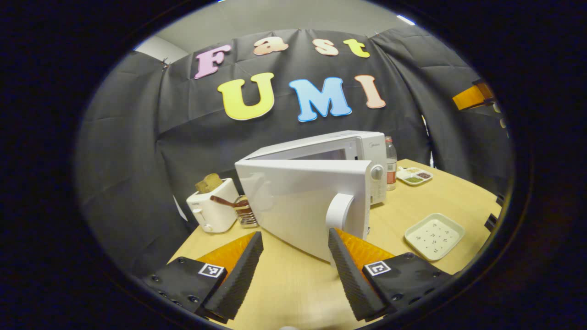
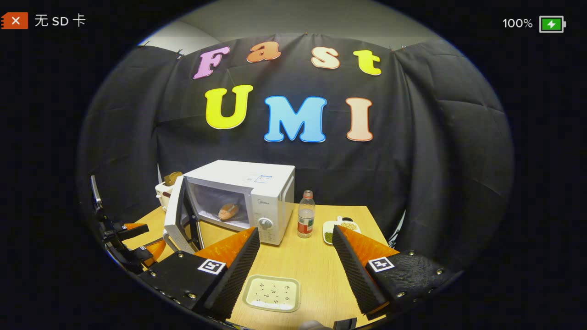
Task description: Open the microwave oven with the left hand, put the food in, and close the microwave oven.
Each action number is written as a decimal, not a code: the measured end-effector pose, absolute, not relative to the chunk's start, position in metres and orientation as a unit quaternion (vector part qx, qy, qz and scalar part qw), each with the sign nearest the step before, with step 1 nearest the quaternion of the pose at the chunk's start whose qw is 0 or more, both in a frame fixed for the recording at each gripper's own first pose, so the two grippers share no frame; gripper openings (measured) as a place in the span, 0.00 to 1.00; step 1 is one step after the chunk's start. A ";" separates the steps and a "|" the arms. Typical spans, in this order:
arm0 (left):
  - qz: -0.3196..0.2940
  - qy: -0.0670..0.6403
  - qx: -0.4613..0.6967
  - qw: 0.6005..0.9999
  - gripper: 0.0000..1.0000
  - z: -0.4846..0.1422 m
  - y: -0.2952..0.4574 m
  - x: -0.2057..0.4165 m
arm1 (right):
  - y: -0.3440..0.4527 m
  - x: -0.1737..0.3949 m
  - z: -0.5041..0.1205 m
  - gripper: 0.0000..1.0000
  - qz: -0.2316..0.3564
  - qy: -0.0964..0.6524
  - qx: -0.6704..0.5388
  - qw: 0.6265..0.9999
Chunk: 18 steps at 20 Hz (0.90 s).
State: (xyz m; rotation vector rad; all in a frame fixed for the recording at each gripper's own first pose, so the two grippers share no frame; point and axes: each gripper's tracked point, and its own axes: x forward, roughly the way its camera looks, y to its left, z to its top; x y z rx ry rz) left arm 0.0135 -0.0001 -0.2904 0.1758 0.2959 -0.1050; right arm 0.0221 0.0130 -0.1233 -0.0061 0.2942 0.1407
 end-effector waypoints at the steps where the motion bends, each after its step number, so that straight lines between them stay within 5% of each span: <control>1: -0.060 0.148 0.085 0.984 0.94 -0.292 -0.009 0.022 | 0.007 0.022 -0.126 0.97 0.063 0.150 0.000 0.987; 18: -0.116 0.121 0.083 0.982 0.96 -0.308 -0.119 0.159 | -0.049 0.030 -0.152 0.97 -0.005 0.191 0.034 0.981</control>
